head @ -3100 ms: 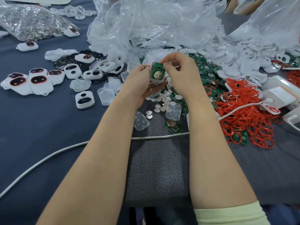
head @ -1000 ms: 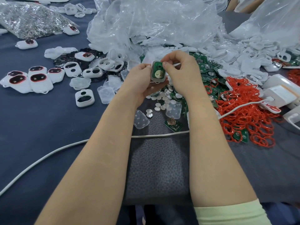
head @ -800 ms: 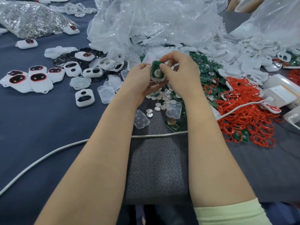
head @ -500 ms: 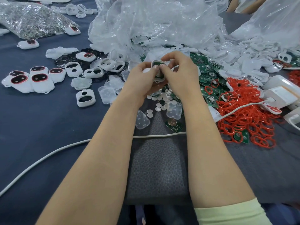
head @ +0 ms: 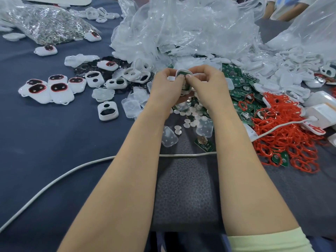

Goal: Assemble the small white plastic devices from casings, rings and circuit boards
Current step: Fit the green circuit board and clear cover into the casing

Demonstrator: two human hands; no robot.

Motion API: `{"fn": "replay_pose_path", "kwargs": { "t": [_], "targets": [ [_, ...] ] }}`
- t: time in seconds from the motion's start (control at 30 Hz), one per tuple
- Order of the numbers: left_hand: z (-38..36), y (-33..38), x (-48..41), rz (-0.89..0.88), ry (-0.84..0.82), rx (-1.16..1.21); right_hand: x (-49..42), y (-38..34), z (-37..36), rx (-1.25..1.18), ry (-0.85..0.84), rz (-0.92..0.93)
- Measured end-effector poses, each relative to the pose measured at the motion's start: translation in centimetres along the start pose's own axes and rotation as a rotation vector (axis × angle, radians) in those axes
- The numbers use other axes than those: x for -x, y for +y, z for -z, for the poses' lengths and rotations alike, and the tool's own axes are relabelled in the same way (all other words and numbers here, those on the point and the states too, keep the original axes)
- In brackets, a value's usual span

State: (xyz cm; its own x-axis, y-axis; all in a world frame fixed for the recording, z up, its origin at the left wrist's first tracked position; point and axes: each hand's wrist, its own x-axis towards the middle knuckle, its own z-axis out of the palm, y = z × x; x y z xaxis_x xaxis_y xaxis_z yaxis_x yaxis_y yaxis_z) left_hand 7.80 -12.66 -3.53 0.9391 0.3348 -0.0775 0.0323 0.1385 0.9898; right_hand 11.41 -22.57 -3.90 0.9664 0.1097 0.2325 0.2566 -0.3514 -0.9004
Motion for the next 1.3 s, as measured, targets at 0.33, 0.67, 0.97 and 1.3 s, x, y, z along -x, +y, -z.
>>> {"fn": "replay_pose_path", "kwargs": {
  "t": [0.33,0.67,0.97,1.3],
  "targets": [
    [3.4,1.3,-1.4,-0.039,0.367,0.421,-1.4,-0.2,1.4,0.183,0.302,-0.062],
    [2.2,1.1,-1.1,0.022,0.293,0.470,-1.9,1.0,1.3,0.615,0.071,-0.094],
    [2.3,1.2,-1.3,0.070,0.312,0.708,-1.2,0.6,4.7,0.427,0.109,-0.069],
    [0.7,0.9,-1.2,0.064,0.240,0.518,-0.2,0.9,5.1,0.451,0.102,-0.091]
  ]
}}
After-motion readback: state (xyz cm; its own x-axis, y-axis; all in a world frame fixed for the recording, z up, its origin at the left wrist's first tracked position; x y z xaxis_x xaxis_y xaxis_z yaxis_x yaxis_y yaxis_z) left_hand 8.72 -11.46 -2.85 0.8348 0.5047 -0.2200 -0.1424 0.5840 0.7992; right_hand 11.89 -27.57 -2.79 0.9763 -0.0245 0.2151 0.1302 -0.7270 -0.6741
